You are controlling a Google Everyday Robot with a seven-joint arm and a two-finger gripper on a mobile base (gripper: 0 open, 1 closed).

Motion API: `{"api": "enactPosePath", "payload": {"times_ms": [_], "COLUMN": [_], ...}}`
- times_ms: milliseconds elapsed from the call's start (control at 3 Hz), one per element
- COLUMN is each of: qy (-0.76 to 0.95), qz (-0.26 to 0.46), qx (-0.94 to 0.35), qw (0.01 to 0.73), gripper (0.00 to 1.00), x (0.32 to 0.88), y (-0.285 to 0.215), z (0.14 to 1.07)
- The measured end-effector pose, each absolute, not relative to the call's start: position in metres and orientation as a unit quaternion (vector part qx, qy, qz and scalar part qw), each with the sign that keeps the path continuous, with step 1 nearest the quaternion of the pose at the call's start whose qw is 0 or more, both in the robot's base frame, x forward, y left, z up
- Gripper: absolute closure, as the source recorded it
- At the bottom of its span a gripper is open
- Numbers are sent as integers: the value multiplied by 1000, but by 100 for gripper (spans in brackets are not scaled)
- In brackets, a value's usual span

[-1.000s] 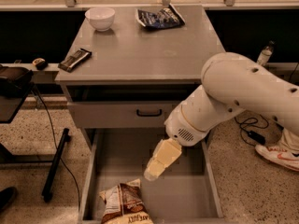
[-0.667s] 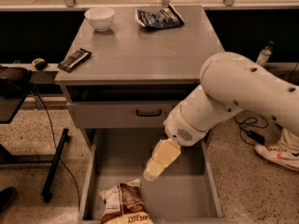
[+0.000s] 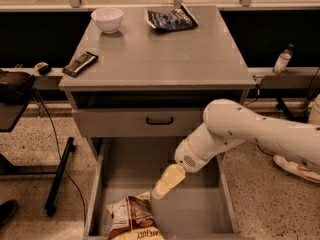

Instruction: Pick brown chip bag from middle drawer and place on counter

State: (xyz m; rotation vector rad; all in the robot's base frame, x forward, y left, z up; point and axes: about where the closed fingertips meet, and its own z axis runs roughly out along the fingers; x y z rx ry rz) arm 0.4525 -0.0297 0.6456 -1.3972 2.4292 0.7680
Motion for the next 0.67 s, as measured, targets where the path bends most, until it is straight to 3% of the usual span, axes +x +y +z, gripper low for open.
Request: {"api": "enactPosePath", "payload": {"times_ms": [667], "qy": [854], "qz": [336], "qx": [-397], "qw": [30], "gripper": [0], "x": [453], "y": [-23], "z": [505]}}
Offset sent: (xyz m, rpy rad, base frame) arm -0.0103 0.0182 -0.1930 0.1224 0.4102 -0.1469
